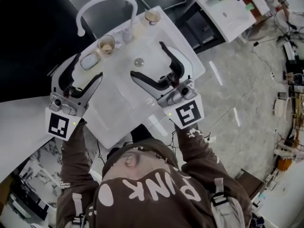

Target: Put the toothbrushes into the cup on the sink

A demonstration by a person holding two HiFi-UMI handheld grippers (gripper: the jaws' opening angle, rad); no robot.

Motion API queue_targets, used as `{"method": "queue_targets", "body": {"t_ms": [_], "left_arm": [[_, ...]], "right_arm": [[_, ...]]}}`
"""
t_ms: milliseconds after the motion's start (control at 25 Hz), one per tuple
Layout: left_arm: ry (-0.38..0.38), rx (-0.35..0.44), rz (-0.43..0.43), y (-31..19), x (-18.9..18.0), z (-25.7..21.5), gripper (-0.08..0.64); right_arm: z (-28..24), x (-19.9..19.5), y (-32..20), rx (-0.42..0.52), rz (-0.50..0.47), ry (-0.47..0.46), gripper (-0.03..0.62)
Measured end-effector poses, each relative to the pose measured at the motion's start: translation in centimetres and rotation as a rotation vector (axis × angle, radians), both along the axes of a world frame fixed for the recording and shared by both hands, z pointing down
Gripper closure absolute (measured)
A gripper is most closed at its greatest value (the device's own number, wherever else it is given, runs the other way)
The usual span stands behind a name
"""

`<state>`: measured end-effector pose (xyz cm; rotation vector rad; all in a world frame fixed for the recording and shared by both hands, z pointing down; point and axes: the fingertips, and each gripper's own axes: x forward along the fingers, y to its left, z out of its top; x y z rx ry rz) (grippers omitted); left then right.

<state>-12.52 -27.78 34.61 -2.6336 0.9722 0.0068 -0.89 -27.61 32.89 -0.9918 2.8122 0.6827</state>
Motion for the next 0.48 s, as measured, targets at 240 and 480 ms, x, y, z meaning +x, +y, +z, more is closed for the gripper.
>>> {"method": "queue_targets", "body": {"t_ms": [240, 480], "left_arm": [[-0.018, 0.048, 0.036, 9.6, -2.1, -3.2, 0.285], [-0.023, 0.057, 0.085, 20.2, -4.3, -3.9, 0.285]], "right_arm": [[-1.2, -2.1, 9.4, 0.003, 0.044, -0.003, 0.229], [-1.5, -5.2, 21.1, 0.020, 0.124, 0.027, 0.246]]}}
